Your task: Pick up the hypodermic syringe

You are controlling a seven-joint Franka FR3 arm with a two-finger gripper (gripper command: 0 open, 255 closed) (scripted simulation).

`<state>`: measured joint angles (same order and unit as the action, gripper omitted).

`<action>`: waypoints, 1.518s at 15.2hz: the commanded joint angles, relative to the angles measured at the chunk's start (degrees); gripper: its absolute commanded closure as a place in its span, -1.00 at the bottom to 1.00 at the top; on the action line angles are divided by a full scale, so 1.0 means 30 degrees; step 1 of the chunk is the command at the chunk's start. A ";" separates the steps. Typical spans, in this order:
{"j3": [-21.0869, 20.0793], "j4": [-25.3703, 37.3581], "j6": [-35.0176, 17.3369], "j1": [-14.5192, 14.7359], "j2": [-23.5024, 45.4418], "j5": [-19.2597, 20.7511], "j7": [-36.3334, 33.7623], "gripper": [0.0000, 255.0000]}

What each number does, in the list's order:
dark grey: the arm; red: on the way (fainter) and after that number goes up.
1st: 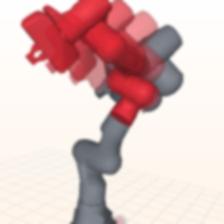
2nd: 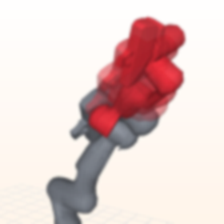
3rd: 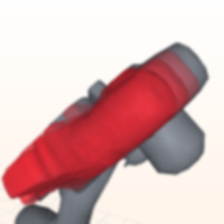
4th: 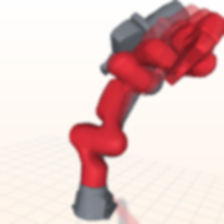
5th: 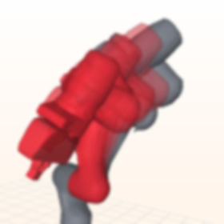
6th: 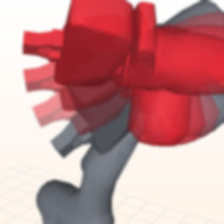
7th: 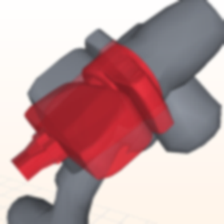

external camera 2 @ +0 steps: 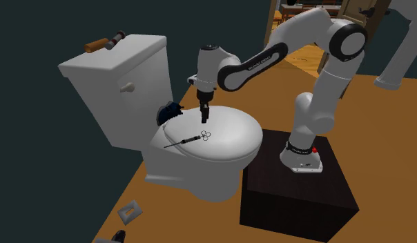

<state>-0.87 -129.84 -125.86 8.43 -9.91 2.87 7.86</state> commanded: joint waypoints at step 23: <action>-0.0716 0.3364 -0.4521 0.0864 0.7732 0.0339 0.1090 1.00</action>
<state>-2.94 -119.68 -139.50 10.96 13.11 3.92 11.13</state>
